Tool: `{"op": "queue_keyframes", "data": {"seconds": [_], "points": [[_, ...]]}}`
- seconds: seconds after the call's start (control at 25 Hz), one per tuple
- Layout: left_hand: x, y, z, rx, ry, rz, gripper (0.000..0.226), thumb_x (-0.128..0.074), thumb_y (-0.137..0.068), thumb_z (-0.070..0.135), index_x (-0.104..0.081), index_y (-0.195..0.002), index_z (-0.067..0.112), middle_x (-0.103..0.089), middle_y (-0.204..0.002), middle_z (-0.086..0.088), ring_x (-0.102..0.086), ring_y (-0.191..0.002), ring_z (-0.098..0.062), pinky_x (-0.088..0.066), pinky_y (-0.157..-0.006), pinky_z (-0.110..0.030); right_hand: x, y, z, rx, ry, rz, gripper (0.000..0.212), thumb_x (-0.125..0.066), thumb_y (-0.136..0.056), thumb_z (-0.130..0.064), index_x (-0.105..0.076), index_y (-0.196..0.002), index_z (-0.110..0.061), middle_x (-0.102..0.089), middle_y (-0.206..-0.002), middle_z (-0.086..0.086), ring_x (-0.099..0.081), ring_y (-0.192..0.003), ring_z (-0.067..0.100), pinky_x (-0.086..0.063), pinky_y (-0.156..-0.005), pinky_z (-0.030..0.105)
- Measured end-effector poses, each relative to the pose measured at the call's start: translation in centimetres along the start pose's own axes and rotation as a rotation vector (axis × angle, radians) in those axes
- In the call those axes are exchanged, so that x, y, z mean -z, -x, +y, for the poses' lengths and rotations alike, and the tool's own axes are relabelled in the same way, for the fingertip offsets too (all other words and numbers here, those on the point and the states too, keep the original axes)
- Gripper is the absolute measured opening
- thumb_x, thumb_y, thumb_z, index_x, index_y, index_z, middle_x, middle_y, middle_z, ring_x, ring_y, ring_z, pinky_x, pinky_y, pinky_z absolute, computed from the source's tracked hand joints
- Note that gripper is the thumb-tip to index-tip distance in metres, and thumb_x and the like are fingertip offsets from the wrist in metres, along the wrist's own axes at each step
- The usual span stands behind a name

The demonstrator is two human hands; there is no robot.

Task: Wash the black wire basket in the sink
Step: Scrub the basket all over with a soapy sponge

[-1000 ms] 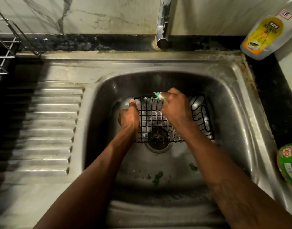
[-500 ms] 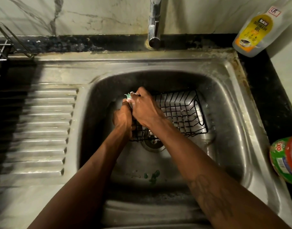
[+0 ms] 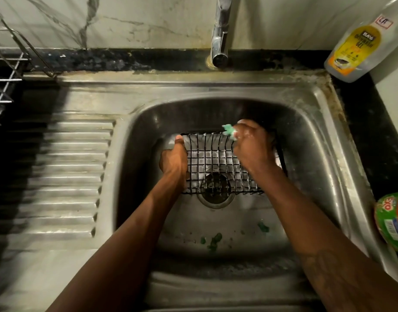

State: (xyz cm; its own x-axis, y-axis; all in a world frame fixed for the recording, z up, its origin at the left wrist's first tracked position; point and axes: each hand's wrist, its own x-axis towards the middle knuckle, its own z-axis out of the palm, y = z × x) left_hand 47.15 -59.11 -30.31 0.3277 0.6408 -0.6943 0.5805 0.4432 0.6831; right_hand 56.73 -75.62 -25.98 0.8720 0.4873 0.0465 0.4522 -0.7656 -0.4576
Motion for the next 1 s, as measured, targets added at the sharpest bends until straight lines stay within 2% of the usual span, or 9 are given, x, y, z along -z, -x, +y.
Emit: {"op": "queue_keyframes", "data": {"seconds": [0.12,0.2,0.28,0.36,0.44,0.52,0.68,0.84,1.0], "points": [[0.0,1.1,0.7,0.007,0.033,0.020,0.092,-0.043,-0.060,0.085,-0.073,-0.106,0.011,-0.074,-0.093,-0.016,-0.062,-0.063,-0.024,-0.056,-0.060,-0.036,-2.0,-0.5,-5.7,0.129,0.009,-0.054,0.036,-0.054,-0.094,-0.002,-0.067,-0.126,-0.012,-0.064,-0.105,0.009,-0.065,-0.086,0.026,-0.056,-0.073,0.034],[0.2,1.9,1.3,-0.001,0.060,0.008,0.077,-0.048,-0.073,0.078,-0.073,-0.096,0.009,-0.069,-0.077,-0.019,-0.054,-0.050,-0.021,-0.047,-0.050,-0.026,-2.9,-1.0,-9.1,0.233,0.038,-0.039,0.040,-0.056,-0.097,-0.015,-0.060,-0.136,-0.016,-0.064,-0.107,0.014,-0.065,-0.090,0.034,-0.057,-0.075,0.039],[0.5,2.3,1.7,0.002,0.072,-0.011,0.067,-0.051,-0.085,0.066,-0.072,-0.097,0.003,-0.056,-0.059,-0.008,-0.044,-0.042,-0.018,-0.035,-0.041,-0.020,-3.2,-1.8,-10.1,0.217,0.056,-0.056,0.033,-0.056,-0.096,-0.020,-0.066,-0.128,-0.015,-0.064,-0.107,0.014,-0.066,-0.095,0.035,-0.056,-0.077,0.039],[0.5,2.3,1.8,-0.013,0.091,-0.020,0.072,-0.051,-0.081,0.069,-0.071,-0.110,0.007,-0.062,-0.068,-0.007,-0.055,-0.052,-0.022,-0.046,-0.044,-0.025,-3.0,-1.9,-9.5,0.210,0.091,-0.100,0.028,-0.060,-0.089,-0.010,-0.073,-0.114,-0.008,-0.065,-0.105,0.013,-0.065,-0.096,0.033,-0.056,-0.080,0.037],[0.4,2.0,1.6,-0.016,0.090,0.000,0.093,-0.047,-0.061,0.082,-0.072,-0.115,0.010,-0.073,-0.104,-0.019,-0.072,-0.090,-0.037,-0.060,-0.070,-0.052,-2.9,-2.1,-7.7,0.238,0.122,-0.123,0.030,-0.063,-0.080,-0.002,-0.076,-0.106,-0.007,-0.067,-0.103,0.011,-0.064,-0.094,0.028,-0.056,-0.083,0.035],[0.3,1.5,1.1,-0.019,0.068,-0.019,0.108,-0.044,-0.052,0.085,-0.067,-0.123,0.006,-0.063,-0.127,-0.024,-0.062,-0.117,-0.044,-0.048,-0.087,-0.068,-2.2,-2.3,-5.1,0.266,0.193,-0.152,0.022,-0.062,-0.082,-0.002,-0.074,-0.100,-0.008,-0.068,-0.103,0.012,-0.061,-0.094,0.026,-0.053,-0.085,0.035],[0.3,1.3,0.9,-0.041,0.070,-0.040,0.106,-0.046,-0.058,0.085,-0.064,-0.124,0.004,-0.062,-0.129,-0.023,-0.058,-0.121,-0.044,-0.042,-0.095,-0.067,0.3,-2.0,-0.2,0.120,0.107,-0.080,0.015,-0.063,-0.087,0.003,-0.077,-0.094,-0.001,-0.067,-0.097,0.017,-0.064,-0.089,0.031,-0.054,-0.078,0.038],[0.3,2.0,1.2,0.006,0.064,-0.026,0.102,-0.046,-0.064,0.082,-0.064,-0.126,0.004,-0.063,-0.128,-0.025,-0.061,-0.117,-0.044,-0.050,-0.086,-0.067,-1.3,-2.1,-3.9,0.196,0.081,-0.195,0.024,-0.055,-0.093,-0.001,-0.075,-0.106,-0.004,-0.063,-0.110,0.019,-0.057,-0.102,0.033,-0.046,-0.085,0.036],[0.4,2.8,2.1,0.022,0.093,0.000,0.070,-0.052,-0.084,0.067,-0.069,-0.120,0.009,-0.070,-0.117,-0.019,-0.071,-0.097,-0.035,-0.058,-0.055,-0.038,-3.5,-2.5,-8.9,0.312,0.072,-0.180,0.012,-0.052,-0.099,-0.014,-0.061,-0.092,-0.012,-0.057,-0.099,0.010,-0.057,-0.089,0.028,-0.045,-0.075,0.039]]}}
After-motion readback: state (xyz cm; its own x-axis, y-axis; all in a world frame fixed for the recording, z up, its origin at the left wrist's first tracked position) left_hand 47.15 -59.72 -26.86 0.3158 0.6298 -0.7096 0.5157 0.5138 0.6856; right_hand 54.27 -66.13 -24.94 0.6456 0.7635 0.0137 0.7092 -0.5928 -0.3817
